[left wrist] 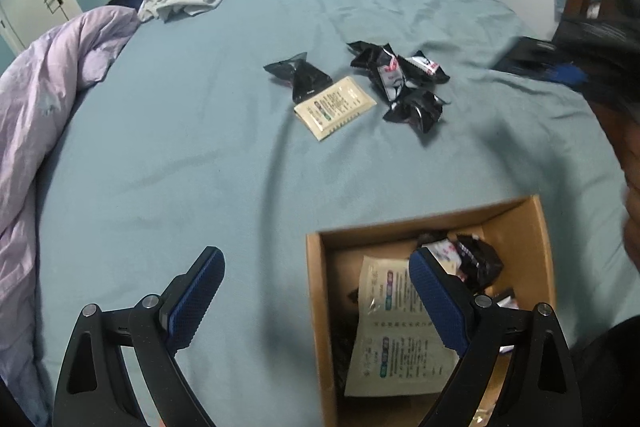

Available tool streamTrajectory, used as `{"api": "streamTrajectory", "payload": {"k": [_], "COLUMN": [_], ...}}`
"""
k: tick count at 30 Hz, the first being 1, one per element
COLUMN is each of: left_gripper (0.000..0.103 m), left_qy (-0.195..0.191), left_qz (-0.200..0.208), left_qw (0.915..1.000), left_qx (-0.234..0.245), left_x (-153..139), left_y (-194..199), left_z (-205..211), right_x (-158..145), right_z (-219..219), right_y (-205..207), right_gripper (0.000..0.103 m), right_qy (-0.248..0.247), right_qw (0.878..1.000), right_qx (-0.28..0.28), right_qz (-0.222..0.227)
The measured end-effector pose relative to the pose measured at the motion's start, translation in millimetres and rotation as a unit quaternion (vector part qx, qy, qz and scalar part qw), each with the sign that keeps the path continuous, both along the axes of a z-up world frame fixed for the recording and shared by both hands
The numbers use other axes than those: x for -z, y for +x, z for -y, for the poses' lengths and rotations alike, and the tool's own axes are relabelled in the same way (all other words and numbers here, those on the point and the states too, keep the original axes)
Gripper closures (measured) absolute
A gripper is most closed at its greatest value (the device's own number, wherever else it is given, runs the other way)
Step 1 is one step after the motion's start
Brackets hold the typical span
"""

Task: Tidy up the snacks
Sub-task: 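Reach the right gripper into the pile and grasp a black packet, then grasp a tan paper sachet with the left gripper while the right gripper holds the black packet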

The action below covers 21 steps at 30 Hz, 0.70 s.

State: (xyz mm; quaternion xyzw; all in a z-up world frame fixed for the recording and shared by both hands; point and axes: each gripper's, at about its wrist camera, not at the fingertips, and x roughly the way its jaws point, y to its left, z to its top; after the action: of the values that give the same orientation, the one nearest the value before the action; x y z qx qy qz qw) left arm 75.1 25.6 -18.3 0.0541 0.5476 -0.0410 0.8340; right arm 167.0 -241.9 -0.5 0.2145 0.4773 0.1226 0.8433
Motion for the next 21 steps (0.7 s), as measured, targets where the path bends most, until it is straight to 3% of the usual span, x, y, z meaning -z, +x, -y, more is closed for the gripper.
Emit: {"api": "streamTrajectory", "payload": {"k": [5, 11, 14, 18, 21], "left_gripper": [0.001, 0.001, 0.001, 0.001, 0.001], "left_qy": [-0.021, -0.068, -0.104, -0.151, -0.127], "left_qz": [-0.012, -0.066, -0.113, -0.159, -0.164], "left_qw": [0.9997, 0.9929, 0.9810, 0.9614, 0.9601], "left_qx": [-0.011, -0.072, -0.119, -0.166, -0.188], "left_x": [-6, 12, 30, 53, 65], "left_y": [30, 89, 119, 149, 161], "left_z": [-4, -19, -30, -37, -34], "right_x": [-23, -6, -2, -2, -1], "right_z": [14, 34, 46, 46, 42], "right_y": [-79, -154, -168, -155, -143], "right_gripper": [0.073, 0.072, 0.072, 0.072, 0.072], "right_qy": [0.012, 0.027, 0.050, 0.049, 0.051], "right_qw": [0.999, 0.999, 0.998, 0.998, 0.998], "right_qx": [0.006, 0.025, 0.038, 0.040, 0.035], "right_qz": [0.050, 0.025, 0.012, -0.003, -0.011]}}
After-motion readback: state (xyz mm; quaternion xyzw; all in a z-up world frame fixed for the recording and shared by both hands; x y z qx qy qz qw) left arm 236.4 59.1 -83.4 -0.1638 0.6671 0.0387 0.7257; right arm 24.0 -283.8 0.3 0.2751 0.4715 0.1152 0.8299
